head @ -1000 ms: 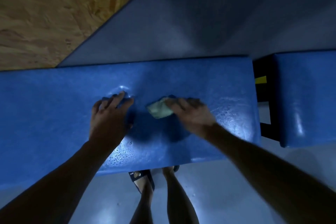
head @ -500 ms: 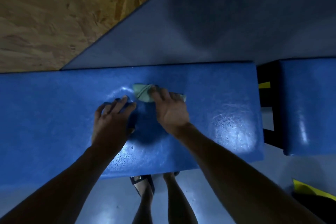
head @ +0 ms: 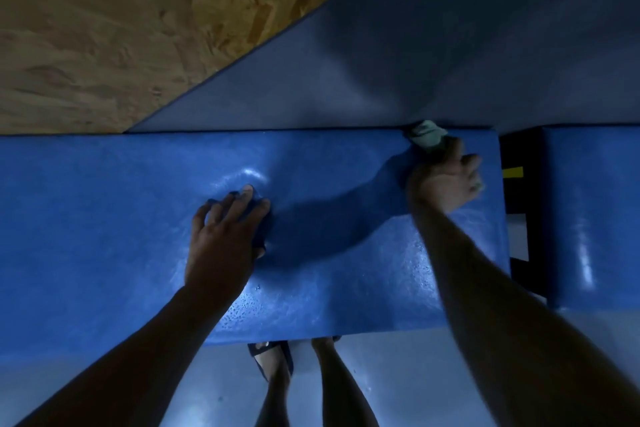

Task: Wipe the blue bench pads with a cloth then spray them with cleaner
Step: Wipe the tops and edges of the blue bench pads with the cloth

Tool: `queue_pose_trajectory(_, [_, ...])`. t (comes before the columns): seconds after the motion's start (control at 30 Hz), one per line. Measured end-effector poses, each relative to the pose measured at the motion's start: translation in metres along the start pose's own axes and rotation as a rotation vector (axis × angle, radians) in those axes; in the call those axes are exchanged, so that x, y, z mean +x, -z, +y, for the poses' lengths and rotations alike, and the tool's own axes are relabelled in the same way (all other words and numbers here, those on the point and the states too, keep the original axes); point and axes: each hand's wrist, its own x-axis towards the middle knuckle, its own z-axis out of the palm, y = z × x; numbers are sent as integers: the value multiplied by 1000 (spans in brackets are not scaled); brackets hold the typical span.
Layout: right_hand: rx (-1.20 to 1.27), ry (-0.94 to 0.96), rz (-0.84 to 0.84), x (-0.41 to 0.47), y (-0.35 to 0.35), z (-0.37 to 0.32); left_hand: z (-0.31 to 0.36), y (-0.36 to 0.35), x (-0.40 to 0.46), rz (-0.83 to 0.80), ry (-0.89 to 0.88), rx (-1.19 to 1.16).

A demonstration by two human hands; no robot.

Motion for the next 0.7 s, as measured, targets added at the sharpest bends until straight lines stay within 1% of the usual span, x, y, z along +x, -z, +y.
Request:
queue_pose_trajectory(0.03, [27,-20,-27,-15,-5,-21,0,0,0,0,3,0])
queue_pose_trajectory(0.1, [65,26,-77,-46,-15,-51,1,0,1,-9,11,16])
queue_pose_trajectory(0.13, [85,83,-83,-58,-18,-56,2,0,1,-16,16,23])
queue_pose_trajectory(0.17, [95,182,-83,-65,-20,-54,2,0,1,-20,19,21])
queue_pose_trajectory(0.2, [80,333,-95,-67,-17,-46,3,-1,2,-17,21,15])
queue_pose_trajectory(0.23, [42,546,-116,-64,-11,-33,3,0,2,-11,21,12])
queue_pose_trajectory(0.3, [-44,1036,-167,-34,-1,-2,4,0,2,-8,20,19])
queue_pose_trajectory(0.33, [-89,1196,-183,-13,6,13,4,0,1,-10,21,22])
queue_pose_trajectory(0.37, [-127,1247,-181,9,12,27,4,0,1,-13,22,26])
queue_pose_trajectory(0.4, [-141,1191,-147,29,17,41,5,1,1,-14,22,32])
queue_pose_trajectory(0.5, [-75,732,10,64,28,73,7,3,1,-18,24,33])
queue_pose_trajectory(0.57, [-4,527,48,54,22,72,8,3,1,-18,27,28])
queue_pose_trajectory(0.63, [95,412,46,27,10,50,9,3,1,-12,30,27])
queue_pose_trajectory(0.67, [148,397,34,10,5,33,9,4,1,-4,28,26])
queue_pose_trajectory(0.7, [196,428,2,-10,-1,15,10,4,1,5,24,26])
